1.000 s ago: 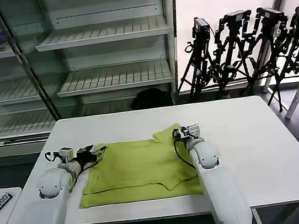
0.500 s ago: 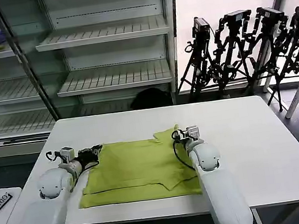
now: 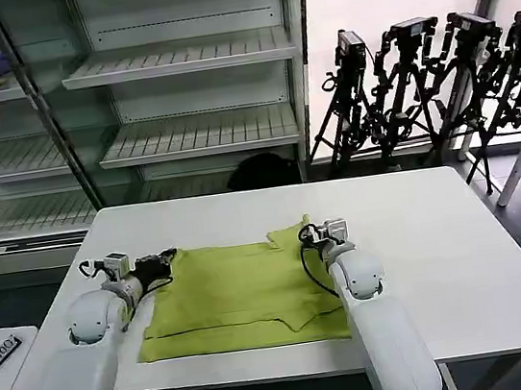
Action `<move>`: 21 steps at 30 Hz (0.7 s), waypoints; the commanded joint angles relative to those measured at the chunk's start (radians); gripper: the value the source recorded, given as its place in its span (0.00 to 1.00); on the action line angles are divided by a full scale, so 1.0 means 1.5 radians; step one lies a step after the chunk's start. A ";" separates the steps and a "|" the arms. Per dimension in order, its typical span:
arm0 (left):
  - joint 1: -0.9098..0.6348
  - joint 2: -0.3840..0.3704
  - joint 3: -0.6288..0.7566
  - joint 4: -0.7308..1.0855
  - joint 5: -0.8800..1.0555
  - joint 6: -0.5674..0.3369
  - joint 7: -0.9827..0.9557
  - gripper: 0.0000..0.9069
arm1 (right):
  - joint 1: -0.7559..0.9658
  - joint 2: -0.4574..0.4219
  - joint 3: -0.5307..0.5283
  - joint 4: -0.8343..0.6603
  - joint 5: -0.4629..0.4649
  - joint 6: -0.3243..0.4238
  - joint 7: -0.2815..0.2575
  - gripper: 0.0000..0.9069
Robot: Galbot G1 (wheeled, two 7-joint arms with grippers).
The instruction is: Fold and organize the clothes.
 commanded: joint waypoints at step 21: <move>-0.015 -0.016 0.010 0.045 0.067 0.000 0.016 1.00 | -0.002 0.010 0.000 0.006 0.002 0.001 -0.003 0.00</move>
